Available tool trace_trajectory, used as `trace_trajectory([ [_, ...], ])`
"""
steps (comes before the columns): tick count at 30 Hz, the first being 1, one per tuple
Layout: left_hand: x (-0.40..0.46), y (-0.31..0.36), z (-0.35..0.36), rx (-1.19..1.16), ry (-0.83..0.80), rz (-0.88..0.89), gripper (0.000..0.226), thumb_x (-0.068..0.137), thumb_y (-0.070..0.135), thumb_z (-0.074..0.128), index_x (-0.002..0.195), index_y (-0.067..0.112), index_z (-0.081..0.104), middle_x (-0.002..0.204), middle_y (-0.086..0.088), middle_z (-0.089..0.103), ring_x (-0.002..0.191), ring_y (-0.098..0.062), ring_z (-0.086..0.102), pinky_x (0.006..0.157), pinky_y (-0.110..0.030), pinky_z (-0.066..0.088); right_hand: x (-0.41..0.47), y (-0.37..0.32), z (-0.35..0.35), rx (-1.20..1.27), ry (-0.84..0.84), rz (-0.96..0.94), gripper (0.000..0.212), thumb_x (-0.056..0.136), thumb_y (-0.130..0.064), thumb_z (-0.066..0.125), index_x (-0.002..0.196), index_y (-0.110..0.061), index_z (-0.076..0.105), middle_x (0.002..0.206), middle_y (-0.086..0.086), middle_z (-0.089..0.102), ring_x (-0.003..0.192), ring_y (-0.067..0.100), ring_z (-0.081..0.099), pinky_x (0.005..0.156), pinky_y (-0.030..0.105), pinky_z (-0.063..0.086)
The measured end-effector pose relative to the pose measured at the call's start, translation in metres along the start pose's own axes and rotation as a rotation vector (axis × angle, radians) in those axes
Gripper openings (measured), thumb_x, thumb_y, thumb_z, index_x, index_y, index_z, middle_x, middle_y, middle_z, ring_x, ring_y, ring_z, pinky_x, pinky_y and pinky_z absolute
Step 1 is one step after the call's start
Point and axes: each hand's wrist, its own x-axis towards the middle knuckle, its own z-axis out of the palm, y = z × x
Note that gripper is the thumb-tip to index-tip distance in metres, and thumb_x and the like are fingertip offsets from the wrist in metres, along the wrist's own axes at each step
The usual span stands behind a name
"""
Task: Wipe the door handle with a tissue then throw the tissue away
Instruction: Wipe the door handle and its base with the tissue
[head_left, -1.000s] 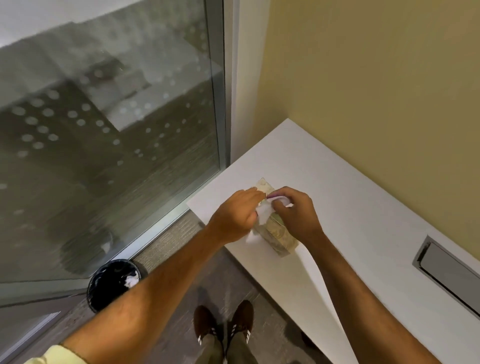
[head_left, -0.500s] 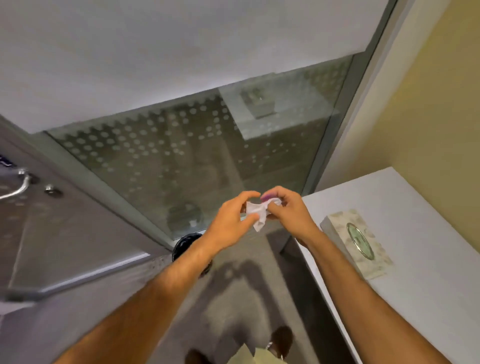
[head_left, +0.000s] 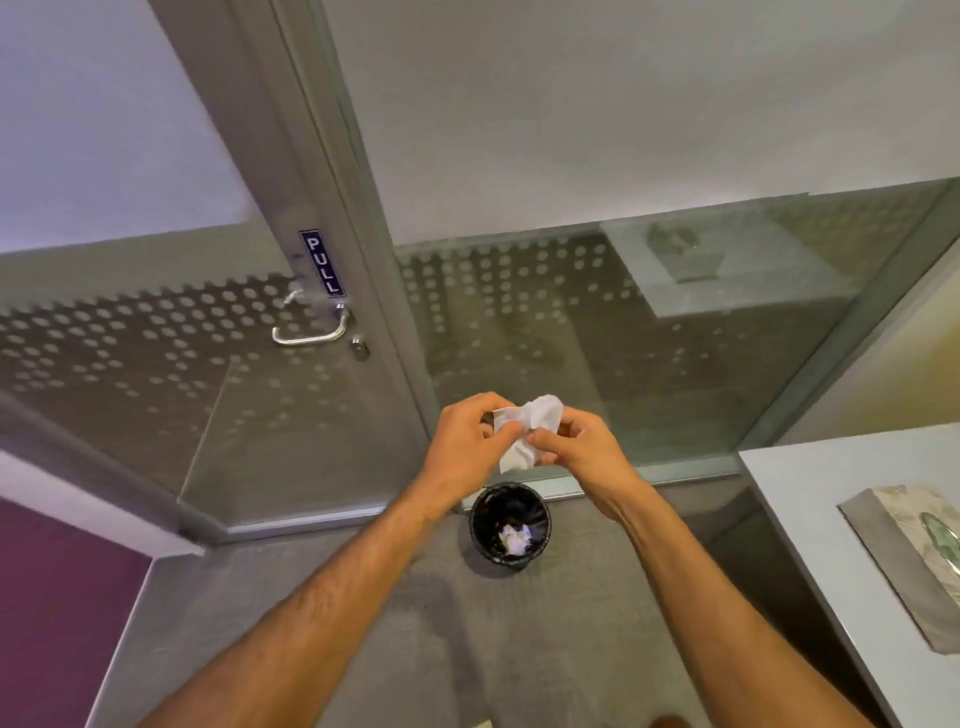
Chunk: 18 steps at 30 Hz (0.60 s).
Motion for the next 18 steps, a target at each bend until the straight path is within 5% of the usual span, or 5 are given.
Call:
trace_trajectory([
  [6,0.000,-0.043,-0.087,-0.030,0.006,-0.051,0.026,0.088,0.006,0.076,0.080,0.030,0.070,0.053,0.023,0.060,0.041,0.003,0.043,0.048,-0.012,0.033,0.027,0.005,0.099,0.091,0.050,0.015,0.027,0.089,0.008,0.064,0.114,-0.001,0.066,0.112,0.032,0.069,0.094,0.035,0.067,0.089,0.062,0.052],
  [11,0.027,-0.073,-0.144,0.011,0.011,-0.033,0.011,0.085,0.006,0.078,0.091,0.013,0.085,0.071,0.025,0.075,0.062,0.010,0.063,0.064,-0.008,0.047,0.070,0.000,0.148,0.034,0.015,-0.014,0.010,0.082,-0.003,0.078,0.086,-0.012,0.079,0.075,0.007,0.072,0.068,0.016,0.065,0.060,0.027,0.053],
  [14,0.052,-0.082,-0.177,0.141,-0.002,0.005,0.016,0.087,0.011,0.076,0.099,0.015,0.087,0.082,0.014,0.080,0.072,0.002,0.066,0.070,-0.018,0.053,0.103,-0.004,0.169,0.059,0.006,-0.019,0.005,0.070,-0.015,0.081,0.072,-0.019,0.080,0.064,-0.002,0.070,0.062,0.012,0.061,0.058,0.023,0.051],
  [18,0.085,-0.079,-0.234,0.461,-0.056,0.118,0.027,0.098,0.025,0.070,0.122,0.016,0.082,0.115,0.003,0.081,0.107,-0.015,0.075,0.096,-0.036,0.057,0.147,-0.003,0.195,0.091,0.054,-0.010,0.031,0.084,0.003,0.067,0.078,-0.024,0.080,0.068,-0.006,0.073,0.061,0.008,0.064,0.057,0.025,0.052],
])
